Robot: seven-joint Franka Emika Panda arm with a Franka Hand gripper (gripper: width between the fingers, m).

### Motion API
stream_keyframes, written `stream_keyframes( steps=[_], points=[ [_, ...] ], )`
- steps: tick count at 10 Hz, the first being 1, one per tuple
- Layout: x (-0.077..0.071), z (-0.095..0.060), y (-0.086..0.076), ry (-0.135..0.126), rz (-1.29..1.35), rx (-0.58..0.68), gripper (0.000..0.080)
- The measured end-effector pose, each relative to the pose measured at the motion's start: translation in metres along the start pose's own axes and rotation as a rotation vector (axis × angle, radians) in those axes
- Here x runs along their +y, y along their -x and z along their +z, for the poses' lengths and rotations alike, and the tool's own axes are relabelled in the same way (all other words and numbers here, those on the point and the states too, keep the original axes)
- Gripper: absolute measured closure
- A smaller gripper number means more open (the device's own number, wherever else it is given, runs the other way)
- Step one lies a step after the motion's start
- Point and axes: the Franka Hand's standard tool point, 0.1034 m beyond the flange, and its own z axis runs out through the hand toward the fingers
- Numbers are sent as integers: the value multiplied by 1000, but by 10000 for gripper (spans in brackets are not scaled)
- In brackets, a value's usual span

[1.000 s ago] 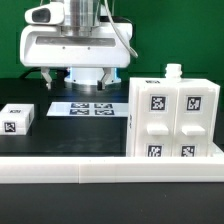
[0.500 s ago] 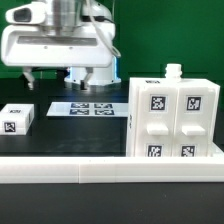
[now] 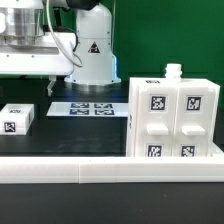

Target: Assemble cabinet

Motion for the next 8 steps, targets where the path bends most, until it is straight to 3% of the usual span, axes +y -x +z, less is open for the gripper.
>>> stream_keyframes(
  steps=[8],
  points=[
    [10,31,16,13,-70,-30,2]
  ],
)
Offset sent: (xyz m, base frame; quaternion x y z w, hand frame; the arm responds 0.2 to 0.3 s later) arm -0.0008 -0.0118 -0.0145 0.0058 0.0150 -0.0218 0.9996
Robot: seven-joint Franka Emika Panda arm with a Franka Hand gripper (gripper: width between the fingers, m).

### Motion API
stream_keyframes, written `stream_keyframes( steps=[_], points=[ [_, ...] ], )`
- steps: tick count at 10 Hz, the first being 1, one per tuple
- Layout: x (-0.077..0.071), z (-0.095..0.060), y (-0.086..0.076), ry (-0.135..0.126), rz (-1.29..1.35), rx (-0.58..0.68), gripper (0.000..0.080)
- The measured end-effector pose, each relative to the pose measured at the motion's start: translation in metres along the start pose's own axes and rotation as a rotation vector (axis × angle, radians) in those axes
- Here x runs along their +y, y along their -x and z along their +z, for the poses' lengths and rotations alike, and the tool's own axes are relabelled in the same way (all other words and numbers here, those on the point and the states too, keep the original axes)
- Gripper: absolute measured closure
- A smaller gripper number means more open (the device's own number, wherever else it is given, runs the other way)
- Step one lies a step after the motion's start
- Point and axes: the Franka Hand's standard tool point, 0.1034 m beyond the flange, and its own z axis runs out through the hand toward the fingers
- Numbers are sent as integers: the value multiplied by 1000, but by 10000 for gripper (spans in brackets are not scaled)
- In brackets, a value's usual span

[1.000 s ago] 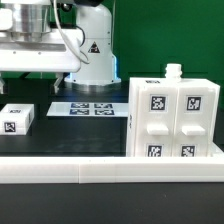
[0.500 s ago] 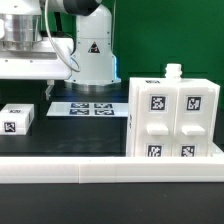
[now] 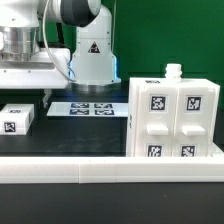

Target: Assemble cabinet

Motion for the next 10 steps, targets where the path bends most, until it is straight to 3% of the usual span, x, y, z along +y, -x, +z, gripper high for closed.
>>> stream_keyframes(
  steps=[6,8,10],
  points=[
    [0,11,3,0,-11,-16,2],
    [0,11,3,0,-12,-16,232],
    [0,11,3,0,-12,-16,239]
  ],
)
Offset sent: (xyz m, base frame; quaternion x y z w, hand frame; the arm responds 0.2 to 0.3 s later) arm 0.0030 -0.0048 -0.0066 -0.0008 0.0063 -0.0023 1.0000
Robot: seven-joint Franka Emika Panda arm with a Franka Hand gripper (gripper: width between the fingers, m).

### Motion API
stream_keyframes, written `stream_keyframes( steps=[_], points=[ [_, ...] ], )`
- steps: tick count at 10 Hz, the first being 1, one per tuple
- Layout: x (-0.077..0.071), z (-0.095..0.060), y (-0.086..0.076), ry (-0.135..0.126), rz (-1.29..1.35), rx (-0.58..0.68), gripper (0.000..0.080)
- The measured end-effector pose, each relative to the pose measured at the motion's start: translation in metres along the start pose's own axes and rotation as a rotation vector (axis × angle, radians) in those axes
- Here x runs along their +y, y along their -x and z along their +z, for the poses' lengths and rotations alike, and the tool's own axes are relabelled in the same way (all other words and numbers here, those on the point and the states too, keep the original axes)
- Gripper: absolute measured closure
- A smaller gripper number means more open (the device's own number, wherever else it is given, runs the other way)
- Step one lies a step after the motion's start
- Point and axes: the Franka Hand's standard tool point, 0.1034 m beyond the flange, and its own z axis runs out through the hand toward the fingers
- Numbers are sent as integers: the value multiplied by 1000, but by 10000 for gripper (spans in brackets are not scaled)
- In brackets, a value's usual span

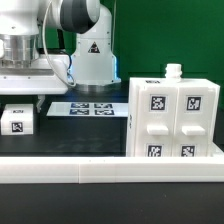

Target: Assemble cabinet

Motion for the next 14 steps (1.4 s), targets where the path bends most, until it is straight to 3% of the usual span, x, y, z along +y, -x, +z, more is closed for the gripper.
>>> stream_keyframes(
  steps=[4,7,10,13,14],
  points=[
    [-3,-3,-1,-6,3,-4,239],
    [-26,-53,-11,-30,21,43,239],
    [-65,-104,-26,-58,92,60,238],
    [-103,-163,-53,-66,213,13,238],
    [-108,-178,-67,-66,216,4,238]
  ],
)
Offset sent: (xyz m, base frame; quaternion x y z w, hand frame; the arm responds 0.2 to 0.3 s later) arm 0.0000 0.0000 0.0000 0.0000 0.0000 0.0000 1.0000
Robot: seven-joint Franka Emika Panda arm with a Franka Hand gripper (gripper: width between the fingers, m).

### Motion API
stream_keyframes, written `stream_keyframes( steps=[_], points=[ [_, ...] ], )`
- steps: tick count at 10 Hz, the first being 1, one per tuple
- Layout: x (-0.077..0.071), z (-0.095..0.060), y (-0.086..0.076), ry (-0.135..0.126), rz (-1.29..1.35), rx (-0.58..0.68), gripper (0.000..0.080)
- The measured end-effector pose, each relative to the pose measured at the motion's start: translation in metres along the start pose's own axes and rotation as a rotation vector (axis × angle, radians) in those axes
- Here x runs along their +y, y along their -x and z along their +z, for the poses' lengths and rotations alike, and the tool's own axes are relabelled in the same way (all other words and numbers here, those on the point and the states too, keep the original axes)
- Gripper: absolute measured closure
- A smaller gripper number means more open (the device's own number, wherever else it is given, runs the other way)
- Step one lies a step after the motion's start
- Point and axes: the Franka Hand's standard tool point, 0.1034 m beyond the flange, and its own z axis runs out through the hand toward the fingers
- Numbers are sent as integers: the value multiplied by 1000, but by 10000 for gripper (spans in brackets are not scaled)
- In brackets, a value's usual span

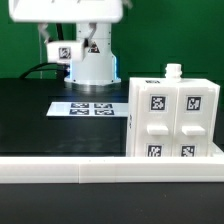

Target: Assemble cabinet

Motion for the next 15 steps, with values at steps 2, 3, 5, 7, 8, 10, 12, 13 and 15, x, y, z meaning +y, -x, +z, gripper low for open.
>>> stream_keyframes(
  steps=[2,3,5,7,8,10,12,13,15],
  points=[
    [4,6,2,1,-8,11,236],
    [4,5,1,1,-9,12,236],
    [4,6,1,1,-9,11,236],
    [-8,3,-1,3,26,9,236],
    [-23,-3,-8,6,22,13,236],
    [-48,-12,-28,10,22,35,236],
    [-76,-13,-49,16,61,46,236],
    [-92,-12,-59,17,99,49,236],
    [-111,-15,-81,17,139,55,236]
  ],
)
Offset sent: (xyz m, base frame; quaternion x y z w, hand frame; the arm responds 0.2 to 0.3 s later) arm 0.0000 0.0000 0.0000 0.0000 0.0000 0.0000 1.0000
